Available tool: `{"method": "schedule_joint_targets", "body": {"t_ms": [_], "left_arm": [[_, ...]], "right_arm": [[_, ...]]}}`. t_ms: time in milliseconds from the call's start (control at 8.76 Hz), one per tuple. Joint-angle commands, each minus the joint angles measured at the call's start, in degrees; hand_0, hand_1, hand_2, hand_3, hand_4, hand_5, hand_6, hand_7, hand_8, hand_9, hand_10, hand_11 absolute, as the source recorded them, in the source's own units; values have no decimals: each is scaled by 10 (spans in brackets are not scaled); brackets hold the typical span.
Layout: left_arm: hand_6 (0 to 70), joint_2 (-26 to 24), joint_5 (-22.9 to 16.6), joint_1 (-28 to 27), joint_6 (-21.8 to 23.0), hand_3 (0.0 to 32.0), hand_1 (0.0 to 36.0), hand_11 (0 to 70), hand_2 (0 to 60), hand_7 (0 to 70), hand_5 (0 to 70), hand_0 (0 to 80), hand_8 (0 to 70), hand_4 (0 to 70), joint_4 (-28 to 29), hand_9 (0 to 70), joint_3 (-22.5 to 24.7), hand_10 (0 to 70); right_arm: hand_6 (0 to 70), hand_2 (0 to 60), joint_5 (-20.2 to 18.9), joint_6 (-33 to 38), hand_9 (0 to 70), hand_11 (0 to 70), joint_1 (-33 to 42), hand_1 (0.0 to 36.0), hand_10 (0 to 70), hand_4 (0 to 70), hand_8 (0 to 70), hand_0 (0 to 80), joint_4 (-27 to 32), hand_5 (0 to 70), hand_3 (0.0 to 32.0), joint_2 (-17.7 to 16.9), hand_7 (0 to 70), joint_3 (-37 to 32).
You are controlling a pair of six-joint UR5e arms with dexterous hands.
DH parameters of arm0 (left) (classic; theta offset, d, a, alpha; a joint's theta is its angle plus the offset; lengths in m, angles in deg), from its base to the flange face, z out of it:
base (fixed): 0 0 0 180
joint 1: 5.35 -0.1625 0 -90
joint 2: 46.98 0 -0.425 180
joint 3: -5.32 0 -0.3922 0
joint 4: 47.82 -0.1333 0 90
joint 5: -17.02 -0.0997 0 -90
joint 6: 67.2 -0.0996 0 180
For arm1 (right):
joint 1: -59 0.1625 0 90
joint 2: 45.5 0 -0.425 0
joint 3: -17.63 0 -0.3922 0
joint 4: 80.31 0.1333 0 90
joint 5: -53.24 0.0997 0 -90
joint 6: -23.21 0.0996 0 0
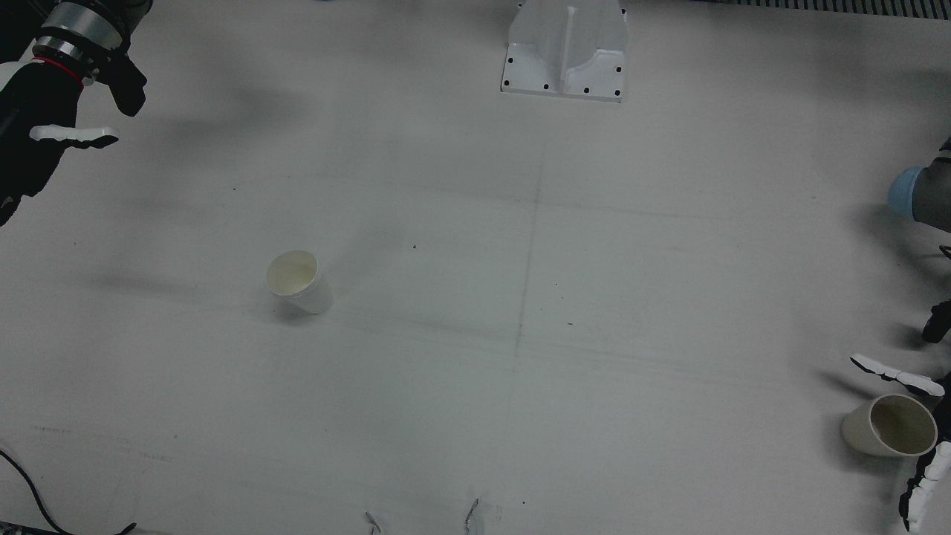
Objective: Pour water
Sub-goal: 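Move the left hand to the cream cup and close fingers around it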
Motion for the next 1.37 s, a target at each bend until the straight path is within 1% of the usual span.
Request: {"method": "schedule_joint_targets", "body": {"t_ms": [0,228,456,570,685,799,913,1027,1141,1255], "left_arm": [[0,-2,0,1,4,0,189,46,0,0,0,544,4,74,-10,21,0,16],[0,-1,0,3,7,0,193,47,0,4,0,546,4,80,-15,20,1,17],[0,-1,0,3,12,0,222,52,31,4,3,568,8,77,-21,24,3,19],[0,-1,0,3,19,0,223,53,29,2,28,568,7,92,-28,23,4,19],[0,-1,-1,4,21,0,213,55,6,0,99,571,9,150,-31,24,5,22],[0,-1,0,3,26,0,207,56,16,0,192,569,10,224,-42,23,8,25],[0,-1,-1,4,28,0,205,59,18,4,275,569,10,236,-45,23,13,27],[8,-1,-1,5,28,0,187,60,30,38,445,553,0,298,-57,12,24,30],[20,-1,0,10,28,0,181,61,40,58,519,551,3,344,-64,16,34,32],[25,-1,0,11,29,0,240,72,187,71,604,574,12,344,-72,26,43,38]], "right_arm": [[12,0,0,1,15,0,6,70,0,60,15,430,1,24,0,0,7,0],[12,0,-1,1,17,0,6,68,0,59,16,426,0,24,0,-1,8,-1],[13,0,0,1,18,0,6,65,0,60,18,423,1,25,0,-1,6,-1],[15,0,0,1,19,0,7,65,0,63,19,423,1,25,0,-1,10,-1],[15,0,0,1,19,0,7,65,0,62,19,423,1,24,0,-1,11,-1],[16,0,-1,1,19,0,7,65,0,63,19,423,1,24,0,-2,11,-1],[16,0,-1,2,20,0,8,65,0,63,19,423,1,24,0,-2,11,-1],[15,0,0,2,18,0,7,65,0,61,19,423,1,22,0,-1,10,0],[14,0,0,2,19,0,7,65,0,61,19,423,1,24,0,-1,8,0],[14,0,0,2,17,0,7,65,0,60,18,424,1,24,0,-1,8,0]]}}
